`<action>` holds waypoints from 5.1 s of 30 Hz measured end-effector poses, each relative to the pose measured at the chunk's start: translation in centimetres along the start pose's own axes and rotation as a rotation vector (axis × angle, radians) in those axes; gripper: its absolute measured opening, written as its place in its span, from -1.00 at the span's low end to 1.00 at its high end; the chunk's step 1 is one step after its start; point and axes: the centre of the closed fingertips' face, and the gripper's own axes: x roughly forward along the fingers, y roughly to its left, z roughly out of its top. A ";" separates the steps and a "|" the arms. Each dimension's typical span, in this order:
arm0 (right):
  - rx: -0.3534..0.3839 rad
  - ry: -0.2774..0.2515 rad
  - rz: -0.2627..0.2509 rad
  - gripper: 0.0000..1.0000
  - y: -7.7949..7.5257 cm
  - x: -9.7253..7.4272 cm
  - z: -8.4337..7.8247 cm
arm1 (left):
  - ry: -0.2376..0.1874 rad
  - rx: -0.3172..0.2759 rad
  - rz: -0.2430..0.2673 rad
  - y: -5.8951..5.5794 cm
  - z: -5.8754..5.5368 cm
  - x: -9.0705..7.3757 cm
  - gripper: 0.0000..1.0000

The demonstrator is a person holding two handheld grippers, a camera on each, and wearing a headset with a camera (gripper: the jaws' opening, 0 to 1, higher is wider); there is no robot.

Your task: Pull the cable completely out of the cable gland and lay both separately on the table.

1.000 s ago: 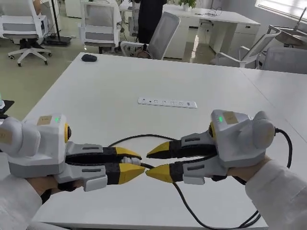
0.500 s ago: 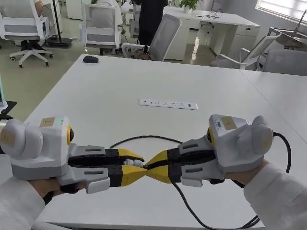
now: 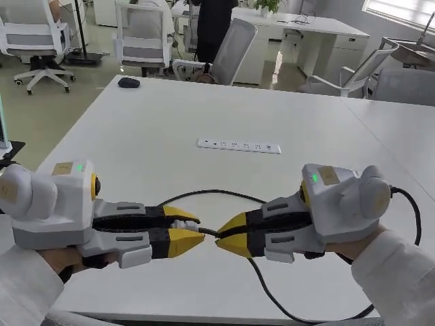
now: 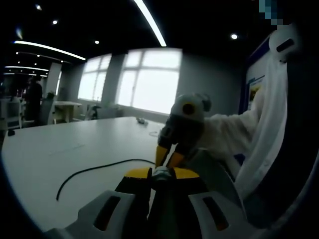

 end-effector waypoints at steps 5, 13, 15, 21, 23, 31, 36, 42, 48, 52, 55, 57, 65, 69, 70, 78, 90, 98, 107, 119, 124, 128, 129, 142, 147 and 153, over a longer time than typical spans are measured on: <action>0.023 0.010 -0.011 -0.94 -0.1 -0.6 -1.0 | -0.001 -0.006 0.005 0.0 -0.1 -0.1 -0.65; 0.055 0.036 -0.026 -0.94 -0.1 -1.4 -2.8 | 0.005 -0.004 0.008 0.0 -0.1 -0.1 -0.65; 0.063 0.041 -0.030 -0.94 -0.1 -1.6 -3.2 | 0.004 -0.005 0.011 0.0 -0.1 -0.1 -0.65; 0.082 0.056 -0.041 -0.94 -0.2 -2.2 -4.2 | 0.003 -0.001 0.014 0.0 0.0 0.0 -0.65; 0.084 0.061 -0.043 -0.94 -0.1 -2.3 -4.4 | 0.003 -0.001 0.013 -0.1 0.0 0.0 -0.65; 0.084 0.058 -0.051 -0.94 0.0 -2.7 -4.3 | 0.004 0.004 0.009 -0.4 0.2 0.3 -0.65; 0.087 0.054 -0.053 -0.93 0.1 -2.9 -4.2 | 0.003 0.010 0.003 -0.6 0.4 0.5 -0.65; 0.110 0.031 -0.053 -0.79 0.3 -2.9 -3.3 | -0.013 0.002 0.003 -0.7 0.6 0.6 -0.65; 0.086 -0.017 -0.051 -0.67 0.6 -2.7 -0.9 | -0.007 0.002 -0.006 -1.1 0.5 1.1 -0.65; 0.045 -0.024 -0.050 -0.70 1.0 -2.4 0.4 | 0.000 0.002 -0.017 -1.5 0.4 1.5 -0.65; 0.023 -0.042 -0.039 -0.71 1.5 -2.2 1.5 | 0.003 0.001 -0.022 -1.7 0.4 1.6 -0.65; 0.012 -0.049 -0.035 -0.71 1.6 -2.2 1.9 | 0.004 0.003 -0.025 -1.9 0.4 1.7 -0.65; 0.000 -0.066 -0.031 -0.77 1.9 -1.9 2.7 | 0.010 -0.001 -0.055 -3.1 0.2 2.1 -0.65; 0.002 -0.070 -0.007 -0.90 2.6 -1.6 2.7 | 0.017 0.001 -0.060 -3.3 0.2 2.2 -0.65; 0.002 -0.066 -0.005 -0.92 2.8 -1.5 2.6 | 0.016 0.000 -0.060 -3.3 0.3 2.2 -0.65; -0.002 -0.053 -0.010 -0.92 3.1 -1.6 2.7 | 0.019 0.002 -0.062 -3.8 0.4 2.1 -0.65; -0.011 -0.034 -0.036 -0.92 3.3 -2.0 2.7 | 0.011 0.002 -0.065 -4.2 0.8 1.3 -0.65; 0.010 -0.010 -0.059 -0.93 3.3 -2.2 1.8 | 0.005 0.001 -0.044 -4.0 0.8 -0.2 -0.65; 0.025 0.019 -0.073 -0.93 3.7 -2.1 0.8 | -0.046 -0.028 -0.028 -4.0 1.1 -1.5 -0.65; 0.037 0.025 -0.080 -0.94 3.7 -2.3 0.5 | -0.074 -0.030 -0.008 -3.4 1.4 -2.4 -0.65; 0.041 0.030 -0.077 -0.93 3.4 -2.2 0.4 | -0.078 -0.030 -0.006 -3.2 1.4 -2.4 -0.65; 0.048 0.032 -0.073 -0.93 3.2 -2.1 0.3 | -0.087 -0.014 -0.005 -3.0 1.7 -2.3 -0.66; 0.055 0.031 -0.069 -0.93 3.3 -2.0 0.3 | -0.089 -0.009 -0.004 -3.0 1.8 -2.3 -0.66; 0.064 -0.025 -0.007 -0.45 4.4 0.7 2.3 | -0.055 -0.016 -0.033 -3.1 1.2 -1.6 -0.67; 0.065 -0.033 -0.001 -0.52 4.2 1.5 2.5 | -0.052 -0.010 -0.033 -3.2 1.3 -1.5 -0.67; 0.059 -0.011 0.025 -0.70 4.7 3.1 1.9 | -0.053 -0.004 -0.028 -3.1 1.6 -1.4 -0.67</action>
